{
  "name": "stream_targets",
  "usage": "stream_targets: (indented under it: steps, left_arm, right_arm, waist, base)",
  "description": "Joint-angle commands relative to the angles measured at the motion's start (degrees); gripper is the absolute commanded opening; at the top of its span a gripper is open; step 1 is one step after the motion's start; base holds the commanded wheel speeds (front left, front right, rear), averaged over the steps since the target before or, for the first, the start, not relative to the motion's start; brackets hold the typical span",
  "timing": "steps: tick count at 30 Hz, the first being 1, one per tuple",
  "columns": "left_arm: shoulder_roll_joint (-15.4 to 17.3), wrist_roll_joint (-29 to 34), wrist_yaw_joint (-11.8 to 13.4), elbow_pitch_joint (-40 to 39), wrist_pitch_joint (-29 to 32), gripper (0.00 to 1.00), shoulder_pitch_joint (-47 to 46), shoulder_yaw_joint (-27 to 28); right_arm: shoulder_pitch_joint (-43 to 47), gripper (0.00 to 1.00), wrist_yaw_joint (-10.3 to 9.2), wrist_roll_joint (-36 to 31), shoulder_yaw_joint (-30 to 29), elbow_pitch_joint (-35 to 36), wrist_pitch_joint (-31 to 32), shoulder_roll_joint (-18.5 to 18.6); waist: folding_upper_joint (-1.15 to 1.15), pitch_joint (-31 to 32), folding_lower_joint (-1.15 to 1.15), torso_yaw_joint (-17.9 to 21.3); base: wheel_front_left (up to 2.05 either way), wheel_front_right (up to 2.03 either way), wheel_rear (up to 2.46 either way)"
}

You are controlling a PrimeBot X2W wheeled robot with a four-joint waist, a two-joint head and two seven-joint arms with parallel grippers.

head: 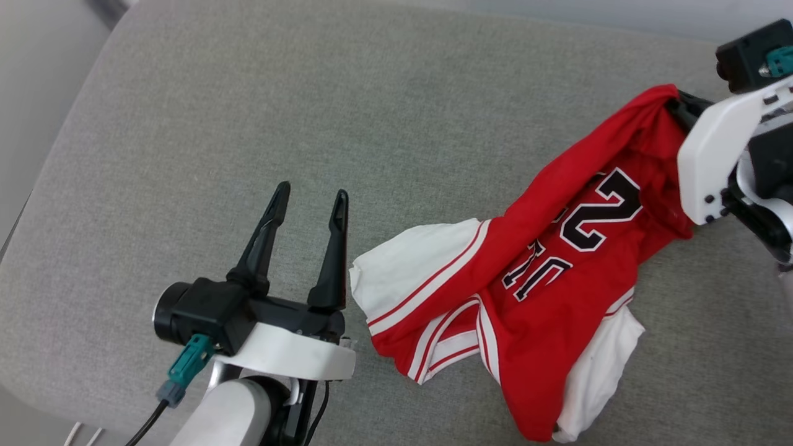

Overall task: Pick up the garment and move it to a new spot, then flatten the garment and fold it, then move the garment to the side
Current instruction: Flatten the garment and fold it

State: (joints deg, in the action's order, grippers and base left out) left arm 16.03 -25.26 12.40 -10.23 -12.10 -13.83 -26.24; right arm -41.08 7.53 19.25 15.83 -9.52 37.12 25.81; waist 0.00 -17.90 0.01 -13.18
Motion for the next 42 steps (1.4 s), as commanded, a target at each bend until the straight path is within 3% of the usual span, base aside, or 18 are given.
stream_targets:
  steps: [1,9,10,11,12,20,24,27,33,38,42]
  left_arm:
    - [-0.5,0.35,-0.54,0.65,-0.57,1.0,-1.28,-0.42]
    - [-1.41,0.36,-1.47,2.87,-1.38,1.0,-2.78,-0.97]
    - [-1.31,0.24,-1.61,3.2,-1.38,1.0,-2.7,-1.0]
    - [-1.23,-0.01,-1.77,3.44,-1.34,1.0,-2.62,-1.0]
    - [-0.98,-0.06,-1.71,3.75,-1.24,1.0,-2.52,-0.95]
    - [1.12,-0.57,-0.32,3.89,0.12,1.0,0.39,0.27]
    - [2.15,-1.15,0.6,3.48,0.98,1.0,2.34,0.83]
    - [2.76,-1.7,1.25,3.06,1.62,1.0,4.02,1.36]
    - [3.79,-2.71,2.09,2.26,2.68,1.0,6.72,1.88]
    - [3.65,-3.01,2.13,1.67,3.23,1.0,7.13,1.4]
    - [3.27,-3.27,1.56,1.97,2.85,1.0,6.19,1.07]
  right_arm:
    - [-1.32,0.0,-0.07,0.55,1.76,-2.81,-1.69,-0.79]
    - [0.13,0.0,-0.07,3.42,6.74,-14.62,-9.48,-3.29]
    - [0.48,0.29,-0.07,4.04,7.27,-16.19,-10.79,-3.85]
    - [0.7,0.89,-0.07,4.72,7.87,-17.48,-12.0,-4.19]
    - [0.91,1.0,-0.07,5.16,8.41,-18.64,-13.43,-4.37]
    - [5.12,1.0,-0.06,5.8,4.34,-18.27,-29.16,-7.31]
    - [10.61,1.0,-0.07,4.97,0.59,-14.4,-32.37,-8.43]
    - [16.1,1.0,-0.05,5.54,-0.81,-11.26,-27.28,-9.44]
    - [24.75,1.0,-0.06,7.84,-1.12,-1.46,-9.07,-7.96]
    - [29.77,1.0,-0.05,9.17,-0.72,5.9,3.15,-8.52]
    - [32.02,1.0,-0.06,8.97,1.05,8.25,9.3,-9.42]
  waist:
    - [0.0,-2.07,-0.01,-1.46]
    - [0.0,-2.53,-0.01,-1.64]
    - [0.0,-2.21,-0.01,-1.43]
    - [0.0,-1.92,-0.01,-1.21]
    - [0.0,-1.47,-0.01,-0.88]
    - [0.0,3.94,-0.01,3.45]
    - [0.0,7.0,-0.01,5.42]
    - [0.0,8.96,-0.01,7.0]
    - [0.0,10.84,-0.01,9.21]
    - [0.0,10.78,-0.01,9.04]
    - [0.0,9.66,-0.01,7.67]
  base:
    - [0.0,0.0,0.0]
    - [0.0,0.0,0.0]
    - [0.0,0.0,0.0]
    - [0.0,0.0,0.0]
    - [0.0,0.0,0.0]
    - [0.0,0.0,0.0]
    - [0.0,0.0,0.0]
    - [0.0,0.0,0.0]
    - [0.0,0.0,0.0]
    - [0.0,0.0,0.0]
    - [0.0,0.0,0.0]
